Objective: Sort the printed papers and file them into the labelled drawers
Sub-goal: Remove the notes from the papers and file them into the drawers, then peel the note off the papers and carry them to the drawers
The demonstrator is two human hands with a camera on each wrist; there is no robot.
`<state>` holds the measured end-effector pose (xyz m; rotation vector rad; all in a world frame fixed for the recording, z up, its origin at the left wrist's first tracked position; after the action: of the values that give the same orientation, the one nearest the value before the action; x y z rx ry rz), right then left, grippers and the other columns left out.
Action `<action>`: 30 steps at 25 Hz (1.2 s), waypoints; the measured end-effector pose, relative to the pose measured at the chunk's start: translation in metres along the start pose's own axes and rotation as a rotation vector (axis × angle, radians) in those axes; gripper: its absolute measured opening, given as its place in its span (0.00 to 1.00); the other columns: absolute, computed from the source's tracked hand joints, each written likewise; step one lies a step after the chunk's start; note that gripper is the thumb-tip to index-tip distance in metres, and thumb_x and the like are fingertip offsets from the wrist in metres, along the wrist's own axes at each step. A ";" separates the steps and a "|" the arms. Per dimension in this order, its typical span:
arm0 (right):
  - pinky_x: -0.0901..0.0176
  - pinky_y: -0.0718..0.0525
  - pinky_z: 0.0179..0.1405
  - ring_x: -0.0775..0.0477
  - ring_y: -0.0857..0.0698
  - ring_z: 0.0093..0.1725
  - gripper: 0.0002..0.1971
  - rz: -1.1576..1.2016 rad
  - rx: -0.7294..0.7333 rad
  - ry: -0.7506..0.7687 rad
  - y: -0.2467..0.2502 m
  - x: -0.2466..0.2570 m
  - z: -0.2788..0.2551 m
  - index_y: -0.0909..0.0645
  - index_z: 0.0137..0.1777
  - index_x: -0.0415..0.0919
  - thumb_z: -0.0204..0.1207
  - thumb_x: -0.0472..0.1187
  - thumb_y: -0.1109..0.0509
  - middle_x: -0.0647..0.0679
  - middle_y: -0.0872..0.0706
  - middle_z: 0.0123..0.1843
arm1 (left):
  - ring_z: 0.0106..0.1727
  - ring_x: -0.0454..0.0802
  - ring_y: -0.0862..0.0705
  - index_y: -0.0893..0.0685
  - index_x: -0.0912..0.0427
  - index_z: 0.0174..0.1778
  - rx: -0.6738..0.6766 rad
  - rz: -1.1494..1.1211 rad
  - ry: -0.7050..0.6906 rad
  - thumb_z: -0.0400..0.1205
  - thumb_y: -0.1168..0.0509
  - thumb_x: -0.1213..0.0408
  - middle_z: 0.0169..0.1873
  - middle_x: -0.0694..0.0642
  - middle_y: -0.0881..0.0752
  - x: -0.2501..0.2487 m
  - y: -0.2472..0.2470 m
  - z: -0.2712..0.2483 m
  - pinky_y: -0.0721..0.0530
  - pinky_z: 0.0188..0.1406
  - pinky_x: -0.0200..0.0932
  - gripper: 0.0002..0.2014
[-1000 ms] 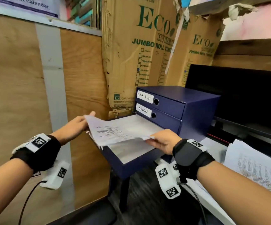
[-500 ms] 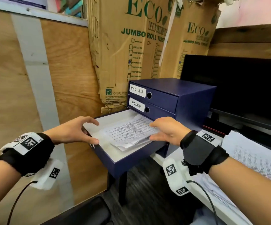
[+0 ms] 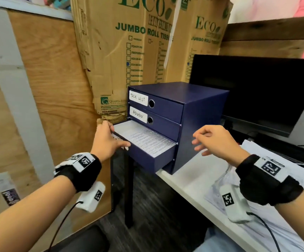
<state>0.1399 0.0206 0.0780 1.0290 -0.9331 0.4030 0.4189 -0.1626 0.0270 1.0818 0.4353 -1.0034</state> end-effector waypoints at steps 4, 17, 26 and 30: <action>0.55 0.14 0.32 0.43 0.09 0.40 0.07 0.021 -0.014 -0.147 0.039 -0.043 0.009 0.16 0.45 0.38 0.80 0.38 0.34 0.40 0.09 0.44 | 0.33 0.53 0.27 0.36 0.55 0.35 0.033 -0.073 0.090 0.65 0.17 0.60 0.34 0.54 0.23 -0.018 -0.077 0.026 0.34 0.28 0.43 0.28; 0.53 0.11 0.35 0.45 0.11 0.36 0.08 -0.160 -0.335 -0.257 0.193 -0.123 0.031 0.17 0.43 0.39 0.79 0.36 0.38 0.39 0.10 0.42 | 0.29 0.42 0.31 0.28 0.58 0.38 0.266 -0.452 -0.591 0.85 0.40 0.57 0.29 0.51 0.27 -0.207 -0.100 -0.077 0.32 0.31 0.32 0.12; 0.48 0.19 0.62 0.31 0.19 0.63 0.15 -0.660 -0.296 -0.532 0.222 -0.193 0.032 0.19 0.64 0.38 0.78 0.35 0.37 0.34 0.19 0.65 | 0.37 0.43 0.21 0.16 0.64 0.48 0.791 -0.225 -0.430 0.87 0.45 0.55 0.38 0.49 0.16 -0.305 -0.317 -0.043 0.23 0.39 0.36 0.17; 0.49 0.21 0.61 0.35 0.20 0.66 0.16 -0.755 -0.198 -0.485 0.188 -0.211 0.044 0.23 0.67 0.40 0.80 0.34 0.40 0.37 0.20 0.67 | 0.54 0.60 0.16 0.16 0.63 0.49 0.714 0.142 -0.346 0.82 0.44 0.66 0.50 0.60 0.13 -0.285 -0.383 -0.034 0.16 0.52 0.53 0.11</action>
<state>-0.1282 0.1011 0.0179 1.2306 -0.9060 -0.5806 -0.0450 -0.0439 0.0184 1.5042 -0.3099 -1.2237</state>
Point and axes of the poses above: each hand's wrist, its own z-axis towards the middle knuckle, its own y-axis out of the back of the hand, x = y × z, the point moved 6 cm from there along z, towards the middle knuckle
